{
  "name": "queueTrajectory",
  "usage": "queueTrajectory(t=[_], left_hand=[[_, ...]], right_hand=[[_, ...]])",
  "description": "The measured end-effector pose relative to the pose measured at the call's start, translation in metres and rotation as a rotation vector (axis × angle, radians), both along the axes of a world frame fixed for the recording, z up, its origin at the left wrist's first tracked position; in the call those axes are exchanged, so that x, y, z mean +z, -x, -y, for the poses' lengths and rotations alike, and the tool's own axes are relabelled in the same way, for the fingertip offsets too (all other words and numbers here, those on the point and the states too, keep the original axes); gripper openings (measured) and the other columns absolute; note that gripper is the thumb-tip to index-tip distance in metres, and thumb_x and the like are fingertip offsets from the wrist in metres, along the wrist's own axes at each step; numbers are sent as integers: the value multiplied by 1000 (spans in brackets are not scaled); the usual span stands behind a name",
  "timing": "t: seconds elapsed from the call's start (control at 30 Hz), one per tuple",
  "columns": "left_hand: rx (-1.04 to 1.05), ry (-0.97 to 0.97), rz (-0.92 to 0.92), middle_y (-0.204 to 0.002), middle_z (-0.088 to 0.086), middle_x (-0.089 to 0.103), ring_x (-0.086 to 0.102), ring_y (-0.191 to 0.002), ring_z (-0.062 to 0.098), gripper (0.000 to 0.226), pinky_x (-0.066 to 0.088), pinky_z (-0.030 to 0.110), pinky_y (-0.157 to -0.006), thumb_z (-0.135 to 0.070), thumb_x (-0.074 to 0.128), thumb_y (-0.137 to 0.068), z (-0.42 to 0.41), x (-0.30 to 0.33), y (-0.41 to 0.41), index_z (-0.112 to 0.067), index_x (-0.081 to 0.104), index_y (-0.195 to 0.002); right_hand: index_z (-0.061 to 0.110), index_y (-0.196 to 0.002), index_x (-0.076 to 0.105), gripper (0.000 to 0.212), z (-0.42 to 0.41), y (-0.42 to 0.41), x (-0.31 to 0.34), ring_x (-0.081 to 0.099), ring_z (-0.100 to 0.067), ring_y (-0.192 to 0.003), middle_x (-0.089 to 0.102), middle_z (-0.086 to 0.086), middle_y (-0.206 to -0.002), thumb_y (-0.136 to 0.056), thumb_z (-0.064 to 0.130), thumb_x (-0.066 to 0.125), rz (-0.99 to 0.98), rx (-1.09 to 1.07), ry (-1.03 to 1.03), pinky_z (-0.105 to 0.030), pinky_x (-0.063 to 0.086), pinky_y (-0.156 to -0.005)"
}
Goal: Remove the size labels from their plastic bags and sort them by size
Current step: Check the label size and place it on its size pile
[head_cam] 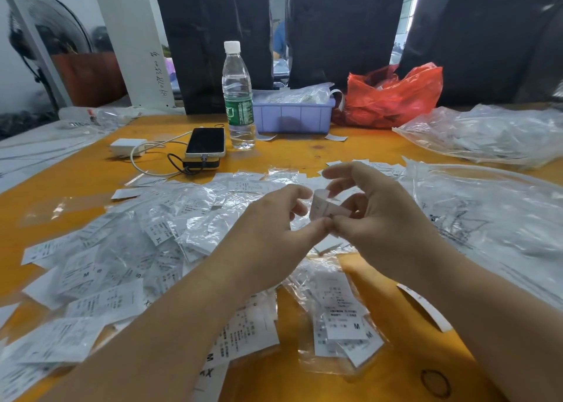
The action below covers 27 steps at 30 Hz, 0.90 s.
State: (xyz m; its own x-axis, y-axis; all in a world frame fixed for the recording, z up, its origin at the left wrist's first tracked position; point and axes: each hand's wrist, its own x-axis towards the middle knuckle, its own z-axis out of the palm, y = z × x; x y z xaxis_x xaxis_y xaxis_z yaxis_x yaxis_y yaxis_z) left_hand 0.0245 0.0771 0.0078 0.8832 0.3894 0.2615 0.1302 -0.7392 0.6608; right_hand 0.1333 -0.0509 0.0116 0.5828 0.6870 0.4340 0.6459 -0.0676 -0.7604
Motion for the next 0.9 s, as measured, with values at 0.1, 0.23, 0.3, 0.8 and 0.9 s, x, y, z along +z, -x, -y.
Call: queueTrajectory(t=[0.1,0.23,0.3,0.8,0.9], left_hand=[[-69,145,74,-95,-11,70,65,-89,5,27,54,29,-76,-49,61,-88,2,3,0,-32,63,-110],[-97,158,245,-79,-9,70,66,-74,10,3,55,28,-67,-30,65,-91,6,7,2,-29,67,-89],[-70,109,298,-77,-12,68,65,-71,8,6,53,22,-61,-24,68,-90,6,8,3,-29,66,-89],[-110,4,198,-88,-16,64,60,-83,-1,24,55,18,-66,-23,69,-87,26,6,8,-36,57,-103],[-136,-11,192,-81,-17,65,60,-84,2,18,53,24,-67,-23,70,-86,28,6,8,-37,61,-92]], right_hand=[[31,-115,57,51,1,2,5,66,-31,-78,61,4,-103,-79,-2,74,-174,67,-83,-49,58,-70],[29,-118,58,45,2,8,5,66,-24,-75,62,7,-101,-82,10,76,-76,42,-85,-43,59,-67],[26,-121,58,42,4,13,6,65,-15,-72,63,9,-99,-84,14,75,77,19,-55,-35,58,-63],[18,-98,61,19,82,-8,7,53,-22,-88,61,-2,-96,-96,18,42,458,-582,639,-38,49,-74],[15,-99,63,23,82,-12,6,55,-24,-89,62,-5,-100,-94,11,40,336,-600,642,-37,48,-74]])
